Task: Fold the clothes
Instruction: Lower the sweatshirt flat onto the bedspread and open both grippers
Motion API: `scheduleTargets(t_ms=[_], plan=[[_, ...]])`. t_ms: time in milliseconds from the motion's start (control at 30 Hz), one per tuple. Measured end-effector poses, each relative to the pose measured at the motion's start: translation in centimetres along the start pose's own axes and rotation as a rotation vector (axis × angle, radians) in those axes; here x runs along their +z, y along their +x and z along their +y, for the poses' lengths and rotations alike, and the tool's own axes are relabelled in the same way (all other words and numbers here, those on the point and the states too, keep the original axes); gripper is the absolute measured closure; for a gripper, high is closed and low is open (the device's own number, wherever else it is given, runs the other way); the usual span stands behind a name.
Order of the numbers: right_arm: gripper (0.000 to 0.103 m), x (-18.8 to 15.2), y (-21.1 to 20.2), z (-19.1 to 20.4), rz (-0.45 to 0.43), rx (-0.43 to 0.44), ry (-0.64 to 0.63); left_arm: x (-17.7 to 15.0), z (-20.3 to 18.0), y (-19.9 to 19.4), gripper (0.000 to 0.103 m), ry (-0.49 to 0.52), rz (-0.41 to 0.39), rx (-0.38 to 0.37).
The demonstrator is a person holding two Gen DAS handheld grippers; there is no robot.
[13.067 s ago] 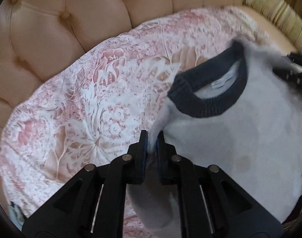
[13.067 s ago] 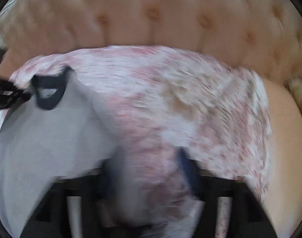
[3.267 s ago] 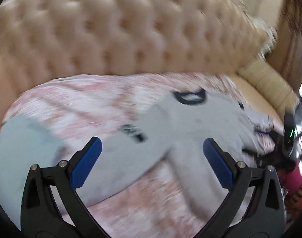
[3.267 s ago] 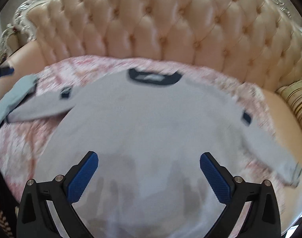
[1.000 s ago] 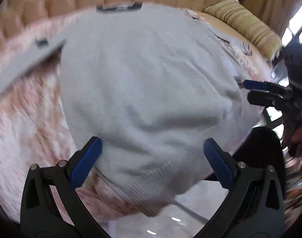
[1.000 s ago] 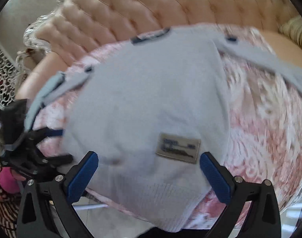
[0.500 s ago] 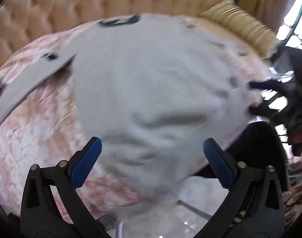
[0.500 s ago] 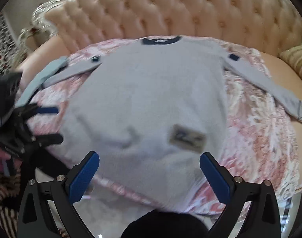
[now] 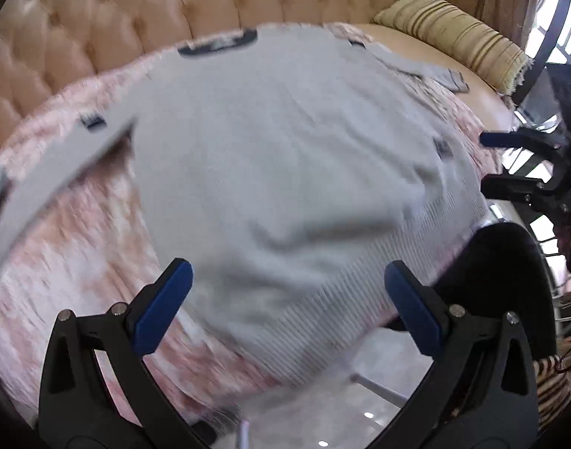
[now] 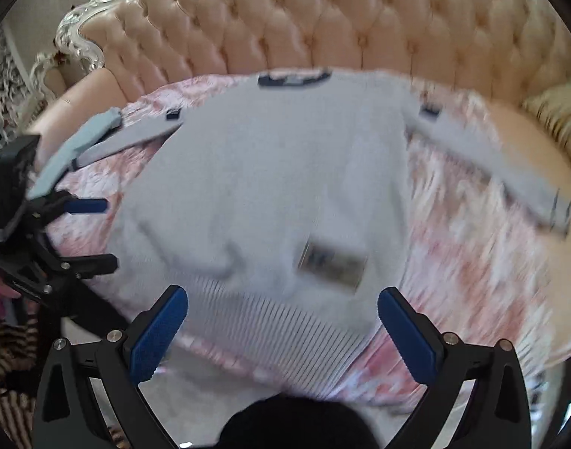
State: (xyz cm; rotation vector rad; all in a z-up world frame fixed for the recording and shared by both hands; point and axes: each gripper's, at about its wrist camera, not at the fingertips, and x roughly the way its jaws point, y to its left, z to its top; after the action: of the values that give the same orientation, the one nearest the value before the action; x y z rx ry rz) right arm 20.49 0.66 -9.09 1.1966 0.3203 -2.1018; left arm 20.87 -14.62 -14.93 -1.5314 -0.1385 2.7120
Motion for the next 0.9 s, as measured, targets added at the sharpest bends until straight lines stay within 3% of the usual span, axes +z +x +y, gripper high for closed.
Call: scheduleTargets(t_ms=[133, 333, 433, 600, 900], plan=[[0.0, 3.8, 2.3, 0.7, 0.02, -0.107, -0.084, 1.9, 1.1, 1.4, 0.0, -0.01, -0.017, 0.051], [0.0, 7.7, 7.1, 1.5, 0.072, -0.164, -0.173, 3.8, 3.3, 4.3, 0.0, -0.08, -0.008, 0.098], [0.0, 8.0, 9.3, 1.3, 0.106, -0.159, -0.185, 3.7, 4.3, 6.0, 0.0, -0.107, 0.026, 0.092], [0.0, 6.9, 9.9, -1.1, 0.091, -0.084, -0.101, 2.9, 5.7, 6.5, 0.0, -0.152, 0.031, 0.025], [0.0, 6.8, 9.6, -2.4, 0.095, -0.057, -0.094, 2.5, 5.8, 6.6, 0.0, -0.152, 0.025, 0.02]])
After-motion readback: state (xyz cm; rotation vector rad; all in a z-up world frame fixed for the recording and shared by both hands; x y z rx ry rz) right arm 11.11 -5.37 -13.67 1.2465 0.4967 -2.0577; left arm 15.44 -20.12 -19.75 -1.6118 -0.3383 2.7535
